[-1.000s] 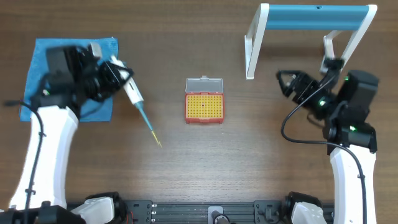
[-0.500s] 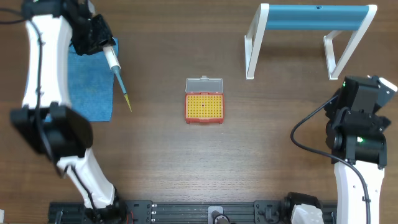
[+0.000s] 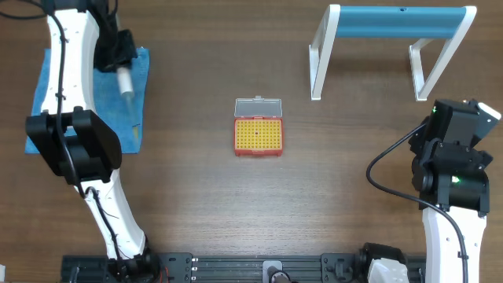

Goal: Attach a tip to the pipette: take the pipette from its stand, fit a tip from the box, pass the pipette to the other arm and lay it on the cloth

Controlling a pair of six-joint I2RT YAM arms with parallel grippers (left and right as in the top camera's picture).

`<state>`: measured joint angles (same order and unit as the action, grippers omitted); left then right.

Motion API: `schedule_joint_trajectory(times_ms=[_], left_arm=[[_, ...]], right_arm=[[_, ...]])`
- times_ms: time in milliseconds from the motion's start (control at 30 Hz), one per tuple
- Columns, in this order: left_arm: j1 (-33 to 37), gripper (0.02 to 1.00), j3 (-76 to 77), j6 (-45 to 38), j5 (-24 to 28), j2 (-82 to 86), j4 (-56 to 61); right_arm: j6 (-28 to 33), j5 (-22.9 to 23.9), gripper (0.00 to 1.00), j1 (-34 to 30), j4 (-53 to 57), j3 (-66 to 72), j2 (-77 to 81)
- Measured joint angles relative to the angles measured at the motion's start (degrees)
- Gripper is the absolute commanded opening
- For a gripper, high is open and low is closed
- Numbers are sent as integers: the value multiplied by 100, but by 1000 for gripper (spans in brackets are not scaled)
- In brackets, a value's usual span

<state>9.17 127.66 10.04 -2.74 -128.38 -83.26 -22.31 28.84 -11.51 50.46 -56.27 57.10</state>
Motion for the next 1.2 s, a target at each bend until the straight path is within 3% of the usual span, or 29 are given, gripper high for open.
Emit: schedule_joint_trajectory(times_ms=[133,433,800,1200], left_arm=[[459,25,0,-546,-651,0,70],[1646,27,20,-1711,-837,-173,599],[1060,27,26,-2820,-732,-1246,1637],[870,27,26,-3084,-614,-1458,1882]], right_arm=[[-2,-332,855,0,13,0,0],[-101,-664,858,254,13,0,-2],[-494,-802,855,1062,-164,0,-2],[-745,-802,855,1392,-164,0,-2]])
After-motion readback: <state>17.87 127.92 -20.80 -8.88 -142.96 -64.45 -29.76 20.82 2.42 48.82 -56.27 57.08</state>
